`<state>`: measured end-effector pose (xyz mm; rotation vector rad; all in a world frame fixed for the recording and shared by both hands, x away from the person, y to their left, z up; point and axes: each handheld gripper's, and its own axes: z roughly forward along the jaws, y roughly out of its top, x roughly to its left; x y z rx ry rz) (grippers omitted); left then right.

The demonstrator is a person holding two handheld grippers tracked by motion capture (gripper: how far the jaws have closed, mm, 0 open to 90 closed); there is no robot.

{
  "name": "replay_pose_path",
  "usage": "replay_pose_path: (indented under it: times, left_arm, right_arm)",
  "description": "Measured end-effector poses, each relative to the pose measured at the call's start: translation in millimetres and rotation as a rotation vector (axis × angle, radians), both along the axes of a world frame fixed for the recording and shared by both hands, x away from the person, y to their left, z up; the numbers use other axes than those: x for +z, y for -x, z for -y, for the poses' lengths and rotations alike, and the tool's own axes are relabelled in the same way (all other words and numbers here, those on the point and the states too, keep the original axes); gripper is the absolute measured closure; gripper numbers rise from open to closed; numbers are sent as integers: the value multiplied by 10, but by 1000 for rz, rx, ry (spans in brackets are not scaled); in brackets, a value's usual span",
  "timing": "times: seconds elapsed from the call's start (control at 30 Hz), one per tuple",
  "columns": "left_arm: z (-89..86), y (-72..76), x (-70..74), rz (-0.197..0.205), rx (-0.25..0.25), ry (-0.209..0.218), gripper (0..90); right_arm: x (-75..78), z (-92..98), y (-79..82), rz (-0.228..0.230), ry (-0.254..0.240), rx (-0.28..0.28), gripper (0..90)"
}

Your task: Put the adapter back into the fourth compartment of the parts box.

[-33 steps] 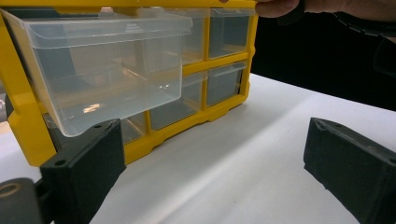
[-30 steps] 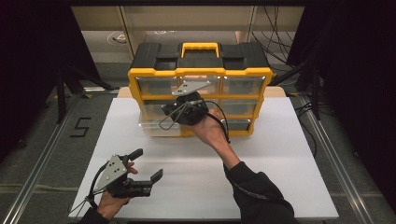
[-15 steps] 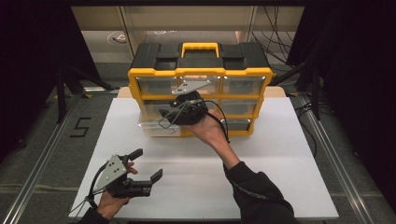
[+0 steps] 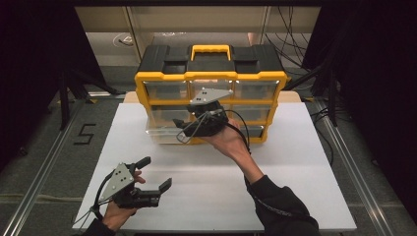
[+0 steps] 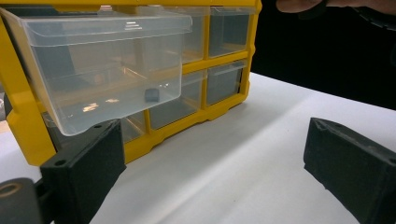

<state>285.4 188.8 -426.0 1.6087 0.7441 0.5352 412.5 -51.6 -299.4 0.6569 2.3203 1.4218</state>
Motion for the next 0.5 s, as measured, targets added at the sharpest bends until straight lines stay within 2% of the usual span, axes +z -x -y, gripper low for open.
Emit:
replay_pose_path:
  times: [0.1,0.3,0.5]
  left_arm:
    - [3,-1,-2,0,-1,-2,49]
    - [3,-3,-2,-2,-1,0,49]
    - [4,-3,-2,-2,-2,0,49]
  right_arm:
    - [0,36,60,13,-1,-2,329]
    - [20,92,134,10,-23,-14,227]
    - [25,148,156,12,-27,-22,212]
